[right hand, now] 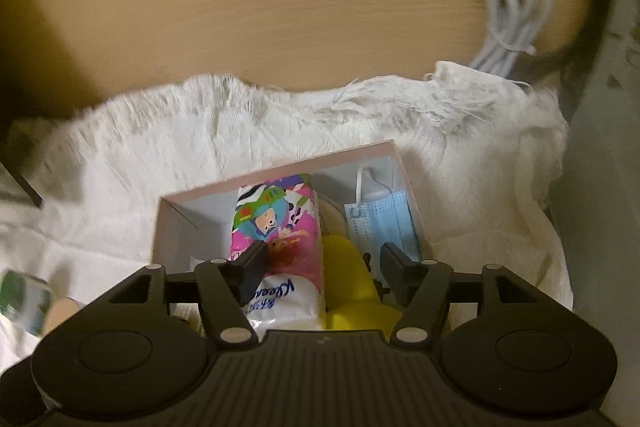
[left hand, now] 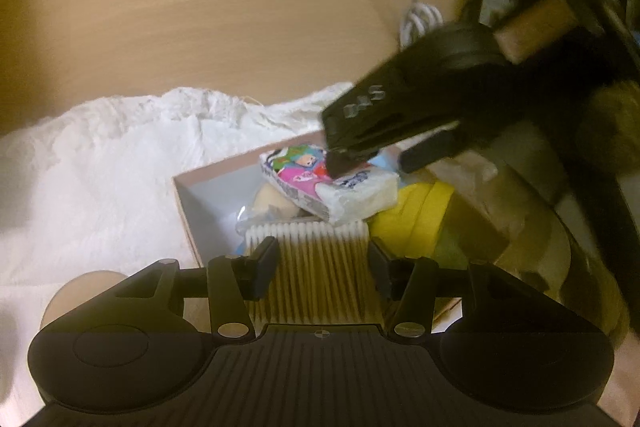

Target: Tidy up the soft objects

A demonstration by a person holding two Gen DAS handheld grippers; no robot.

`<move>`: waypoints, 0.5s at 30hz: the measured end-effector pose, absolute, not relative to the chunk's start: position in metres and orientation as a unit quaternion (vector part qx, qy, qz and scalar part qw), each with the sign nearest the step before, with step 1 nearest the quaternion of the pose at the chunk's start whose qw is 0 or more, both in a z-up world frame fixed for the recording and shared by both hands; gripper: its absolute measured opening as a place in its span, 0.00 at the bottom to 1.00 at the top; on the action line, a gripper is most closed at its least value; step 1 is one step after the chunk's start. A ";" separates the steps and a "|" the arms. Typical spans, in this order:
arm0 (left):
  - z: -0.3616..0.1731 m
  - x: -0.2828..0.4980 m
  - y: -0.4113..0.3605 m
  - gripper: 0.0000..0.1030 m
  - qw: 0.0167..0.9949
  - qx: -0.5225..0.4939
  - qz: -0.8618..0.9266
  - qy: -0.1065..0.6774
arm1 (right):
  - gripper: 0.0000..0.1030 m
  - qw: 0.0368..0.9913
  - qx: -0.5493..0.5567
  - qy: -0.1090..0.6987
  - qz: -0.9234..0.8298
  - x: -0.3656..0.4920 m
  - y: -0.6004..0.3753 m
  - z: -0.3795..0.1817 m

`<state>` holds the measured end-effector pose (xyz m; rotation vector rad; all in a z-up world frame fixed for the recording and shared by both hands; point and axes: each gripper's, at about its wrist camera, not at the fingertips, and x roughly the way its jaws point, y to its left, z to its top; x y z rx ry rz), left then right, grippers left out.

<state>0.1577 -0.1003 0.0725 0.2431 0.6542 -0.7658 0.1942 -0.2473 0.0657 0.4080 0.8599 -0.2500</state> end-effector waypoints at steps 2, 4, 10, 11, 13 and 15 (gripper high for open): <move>0.080 0.151 -0.092 0.53 0.880 0.105 -0.354 0.301 | 0.62 0.894 0.193 0.386 -0.122 0.181 -0.246 0.074; 0.090 0.139 -0.078 0.53 0.895 0.092 -0.334 0.281 | 0.67 0.910 0.180 0.355 -0.116 0.168 -0.240 0.086; 0.100 0.094 -0.021 0.53 0.939 0.039 -0.252 0.231 | 0.74 0.943 0.171 0.277 -0.067 0.120 -0.215 0.111; 0.100 0.086 -0.013 0.53 0.943 0.033 -0.237 0.231 | 0.75 0.947 0.169 0.268 -0.049 0.109 -0.210 0.111; 0.095 0.070 0.006 0.53 0.950 0.019 -0.205 0.235 | 0.75 0.955 0.151 0.257 -0.012 0.089 -0.199 0.107; 0.084 0.054 0.021 0.53 0.953 0.000 -0.177 0.247 | 0.76 0.961 0.122 0.247 0.005 0.069 -0.187 0.102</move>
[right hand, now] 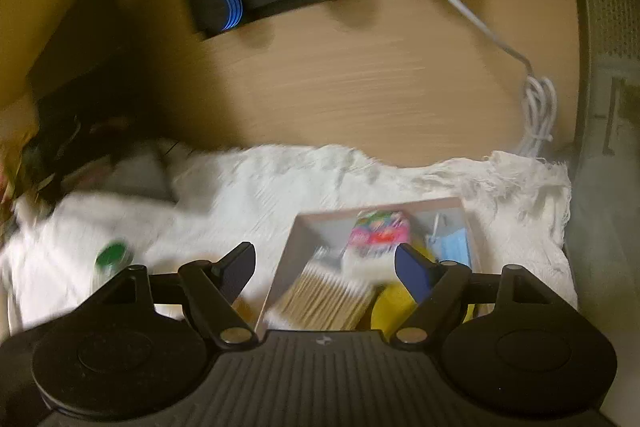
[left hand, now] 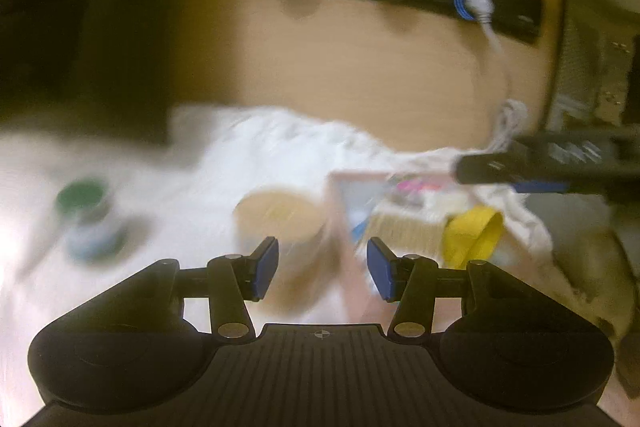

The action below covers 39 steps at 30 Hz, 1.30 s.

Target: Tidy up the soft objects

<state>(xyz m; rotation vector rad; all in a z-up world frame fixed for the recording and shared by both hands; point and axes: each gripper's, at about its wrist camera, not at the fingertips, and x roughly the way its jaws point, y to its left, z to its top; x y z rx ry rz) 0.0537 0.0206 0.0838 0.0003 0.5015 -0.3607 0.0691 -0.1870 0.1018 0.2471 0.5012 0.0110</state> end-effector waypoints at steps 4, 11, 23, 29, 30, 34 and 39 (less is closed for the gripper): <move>0.049 0.030 0.035 0.52 0.949 -0.024 -0.125 0.287 | 0.81 0.964 0.067 0.253 0.037 0.034 -0.162 0.072; 0.005 0.001 0.031 0.52 0.943 -0.021 -0.077 0.323 | 0.81 0.929 0.058 0.357 0.084 0.029 -0.146 -0.005; -0.007 -0.021 0.007 0.52 0.948 0.033 -0.045 0.312 | 1.00 0.932 0.000 0.363 0.024 0.028 -0.145 -0.035; -0.007 -0.021 0.008 0.51 0.949 0.015 -0.033 0.314 | 1.00 0.937 -0.010 0.348 0.032 0.021 -0.149 -0.037; -0.007 -0.021 0.007 0.52 0.949 0.017 -0.031 0.314 | 1.00 0.939 -0.016 0.341 0.039 0.019 -0.149 -0.038; -0.007 -0.021 0.005 0.52 0.949 0.016 -0.025 0.313 | 1.00 0.943 -0.016 0.328 0.056 0.014 -0.152 -0.040; -0.007 -0.021 0.006 0.52 0.950 0.015 -0.025 0.311 | 1.00 0.944 -0.013 0.323 0.058 0.014 -0.153 -0.041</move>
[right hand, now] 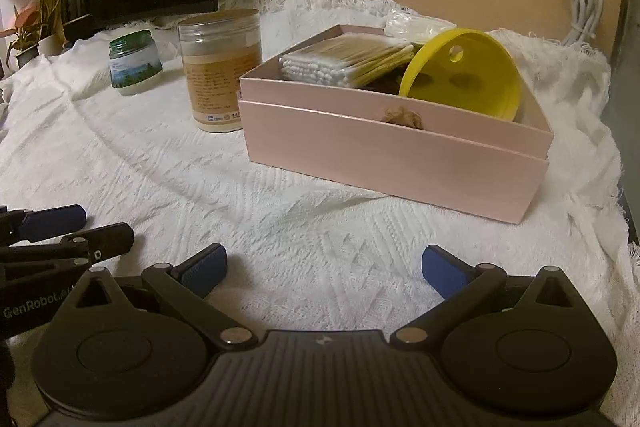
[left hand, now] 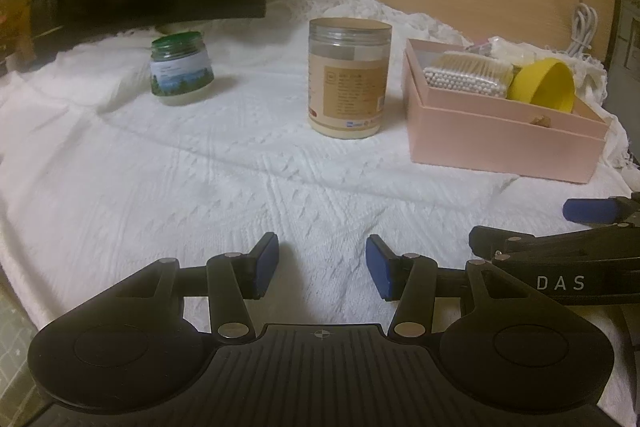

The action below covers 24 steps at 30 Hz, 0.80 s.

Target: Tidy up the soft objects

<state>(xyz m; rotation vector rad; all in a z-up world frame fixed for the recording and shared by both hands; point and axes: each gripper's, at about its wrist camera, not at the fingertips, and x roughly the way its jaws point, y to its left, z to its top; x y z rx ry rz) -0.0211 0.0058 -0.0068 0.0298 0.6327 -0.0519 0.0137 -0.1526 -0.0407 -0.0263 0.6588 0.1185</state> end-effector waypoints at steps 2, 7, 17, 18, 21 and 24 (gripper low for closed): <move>-0.007 -0.021 0.006 0.52 0.950 0.015 -0.026 0.311 | 1.00 0.944 -0.013 0.323 0.058 0.014 -0.152 -0.041; -0.007 -0.022 0.007 0.52 0.950 0.016 -0.027 0.312 | 1.00 0.944 -0.013 0.323 0.058 0.014 -0.152 -0.041; -0.006 -0.021 0.007 0.52 0.949 0.015 -0.029 0.313 | 1.00 0.944 -0.013 0.324 0.058 0.014 -0.152 -0.041; -0.006 -0.021 0.008 0.52 0.949 0.016 -0.029 0.313 | 1.00 0.944 -0.013 0.324 0.058 0.014 -0.152 -0.041; -0.006 -0.021 0.008 0.52 0.949 0.016 -0.029 0.313 | 1.00 0.944 -0.013 0.323 0.058 0.014 -0.152 -0.041; -0.007 -0.021 0.009 0.52 0.949 0.015 -0.029 0.313 | 1.00 0.944 -0.013 0.323 0.058 0.014 -0.152 -0.041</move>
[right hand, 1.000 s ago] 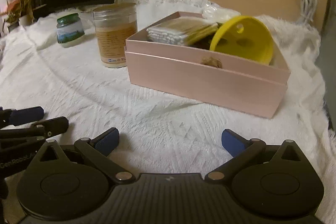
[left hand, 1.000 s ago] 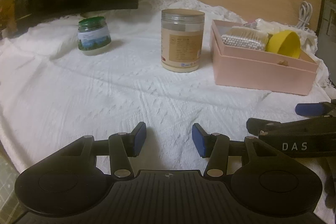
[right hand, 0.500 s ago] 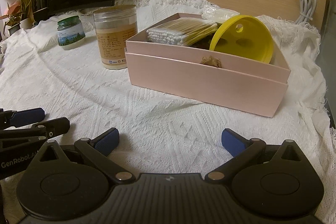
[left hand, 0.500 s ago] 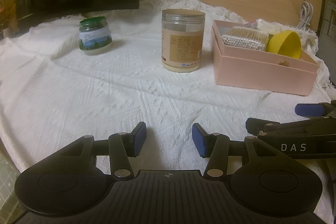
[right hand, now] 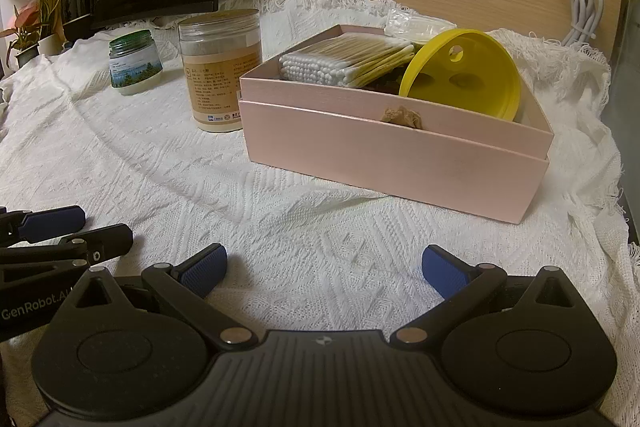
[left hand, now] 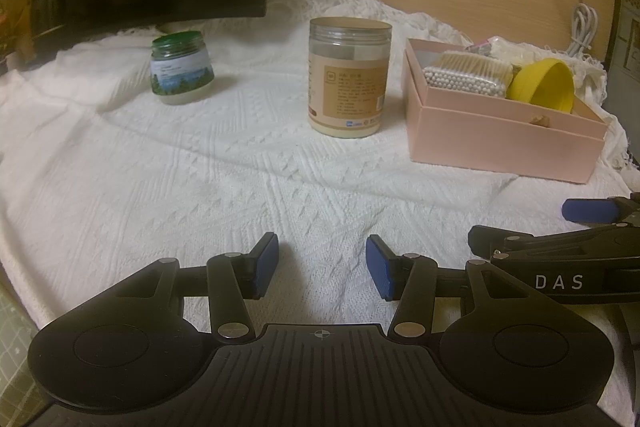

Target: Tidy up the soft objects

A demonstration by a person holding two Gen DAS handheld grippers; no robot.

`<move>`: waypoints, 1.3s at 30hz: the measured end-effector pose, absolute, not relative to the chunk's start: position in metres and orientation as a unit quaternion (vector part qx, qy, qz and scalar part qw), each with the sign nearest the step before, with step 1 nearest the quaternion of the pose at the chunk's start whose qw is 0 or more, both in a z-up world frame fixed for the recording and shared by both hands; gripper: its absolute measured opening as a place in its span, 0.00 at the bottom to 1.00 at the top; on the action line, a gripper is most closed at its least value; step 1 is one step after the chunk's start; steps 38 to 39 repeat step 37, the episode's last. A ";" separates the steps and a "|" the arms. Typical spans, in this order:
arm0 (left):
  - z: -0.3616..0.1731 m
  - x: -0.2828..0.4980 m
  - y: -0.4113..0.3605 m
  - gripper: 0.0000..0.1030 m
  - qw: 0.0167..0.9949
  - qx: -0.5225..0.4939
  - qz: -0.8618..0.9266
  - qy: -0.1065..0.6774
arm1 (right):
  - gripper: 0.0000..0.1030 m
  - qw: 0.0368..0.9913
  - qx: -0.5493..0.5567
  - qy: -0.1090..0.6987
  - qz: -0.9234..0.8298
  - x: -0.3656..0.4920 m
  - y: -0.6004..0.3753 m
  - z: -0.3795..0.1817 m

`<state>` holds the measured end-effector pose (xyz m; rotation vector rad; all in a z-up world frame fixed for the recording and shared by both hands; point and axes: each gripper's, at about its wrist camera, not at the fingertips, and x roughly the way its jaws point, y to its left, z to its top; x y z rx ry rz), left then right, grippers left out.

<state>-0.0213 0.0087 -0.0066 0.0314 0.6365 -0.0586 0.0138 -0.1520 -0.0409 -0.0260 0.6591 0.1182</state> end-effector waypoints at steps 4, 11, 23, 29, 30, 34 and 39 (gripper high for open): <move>-0.007 -0.021 0.007 0.52 0.950 0.015 -0.026 0.312 | 1.00 0.944 -0.013 0.323 0.058 0.014 -0.152 -0.041; -0.007 -0.022 0.007 0.52 0.950 0.015 -0.025 0.312 | 1.00 0.944 -0.013 0.323 0.058 0.014 -0.151 -0.041; -0.006 -0.022 0.008 0.52 0.949 0.015 -0.026 0.312 | 1.00 0.944 -0.013 0.323 0.058 0.014 -0.151 -0.041; -0.006 -0.022 0.007 0.52 0.950 0.015 -0.026 0.312 | 1.00 0.944 -0.013 0.323 0.058 0.014 -0.151 -0.041; -0.006 -0.022 0.007 0.52 0.950 0.015 -0.026 0.312 | 1.00 0.944 -0.013 0.323 0.058 0.014 -0.151 -0.041; -0.006 -0.022 0.007 0.52 0.950 0.016 -0.025 0.312 | 1.00 0.944 -0.013 0.323 0.058 0.014 -0.152 -0.042; -0.006 -0.022 0.006 0.51 0.949 0.016 -0.022 0.313 | 1.00 0.944 -0.013 0.323 0.057 0.014 -0.151 -0.042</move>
